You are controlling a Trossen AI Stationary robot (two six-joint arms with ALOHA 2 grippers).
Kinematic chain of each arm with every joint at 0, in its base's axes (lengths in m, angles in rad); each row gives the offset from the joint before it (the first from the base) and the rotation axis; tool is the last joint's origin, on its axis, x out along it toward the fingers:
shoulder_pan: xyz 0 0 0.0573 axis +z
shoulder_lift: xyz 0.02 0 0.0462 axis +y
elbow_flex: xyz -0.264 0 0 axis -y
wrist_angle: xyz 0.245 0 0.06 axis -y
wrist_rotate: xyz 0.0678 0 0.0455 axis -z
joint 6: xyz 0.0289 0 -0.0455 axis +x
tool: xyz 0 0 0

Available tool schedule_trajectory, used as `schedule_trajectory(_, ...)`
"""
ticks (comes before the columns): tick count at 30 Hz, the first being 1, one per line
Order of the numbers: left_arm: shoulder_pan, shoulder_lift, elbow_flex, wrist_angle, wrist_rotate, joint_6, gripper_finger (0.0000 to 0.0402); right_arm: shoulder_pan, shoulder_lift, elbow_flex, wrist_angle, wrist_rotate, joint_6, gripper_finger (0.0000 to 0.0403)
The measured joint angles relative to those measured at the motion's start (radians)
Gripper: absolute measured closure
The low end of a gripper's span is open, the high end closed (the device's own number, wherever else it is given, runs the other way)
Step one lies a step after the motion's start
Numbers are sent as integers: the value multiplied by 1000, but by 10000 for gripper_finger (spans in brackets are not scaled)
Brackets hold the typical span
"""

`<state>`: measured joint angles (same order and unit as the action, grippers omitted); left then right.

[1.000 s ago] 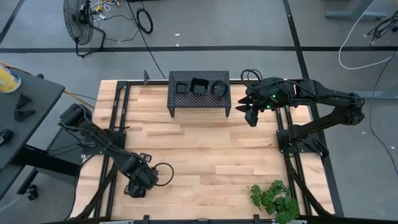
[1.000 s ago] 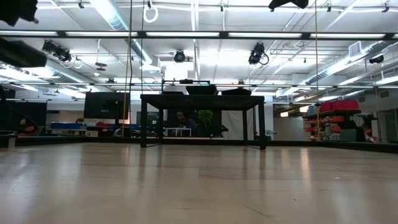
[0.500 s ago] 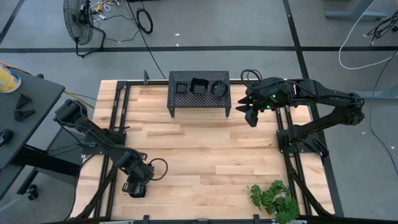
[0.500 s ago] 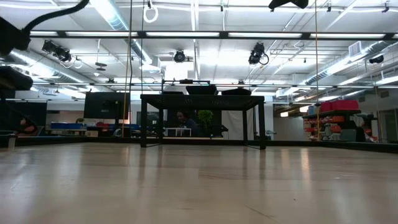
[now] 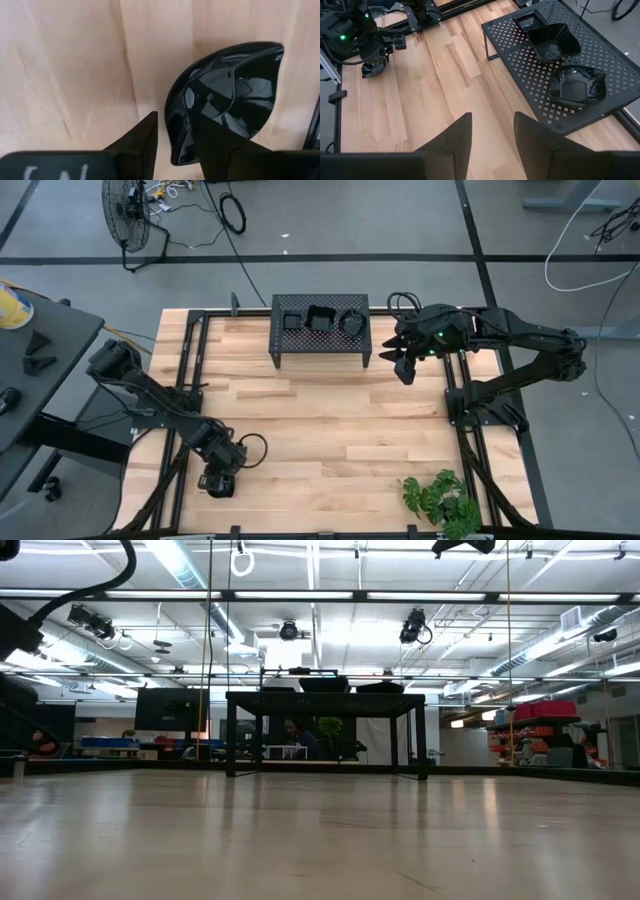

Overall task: Pick & Place Mini shaped plates
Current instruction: Stack the leaf shaped plate on top of the other leaf shaped plate on the shelf

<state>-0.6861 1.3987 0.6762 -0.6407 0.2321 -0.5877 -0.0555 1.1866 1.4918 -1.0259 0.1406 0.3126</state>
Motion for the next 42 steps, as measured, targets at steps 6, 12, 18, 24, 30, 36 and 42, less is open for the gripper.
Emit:
schedule_trajectory(6, -2, 0, 0, 3, 1, -5, 278, 0, 1, 0, 0, 0, -5, 254)
schedule_trajectory(12, -2, 0, 0, 2, 23, -10, 292, 0, 2, 0, 0, 0, -7, 254)
schedule_trajectory(18, -1, 0, 0, 1, 27, -44, 320, 0, 2, 0, 0, 0, -8, 254)
schedule_trajectory(24, -1, 0, 0, 2, 27, -64, 351, 0, 2, 0, 0, 1, -8, 254)
schedule_trajectory(30, -1, 0, 0, 2, 39, -58, 381, 0, 2, 0, 0, 1, -8, 254)
schedule_trajectory(36, -1, 1, 0, 2, 47, -62, 395, 0, 2, 0, 0, 1, -8, 254)
schedule_trajectory(42, 0, 1, 1, 1, 82, -71, 398, 0, 2, 0, 0, 1, -8, 254)
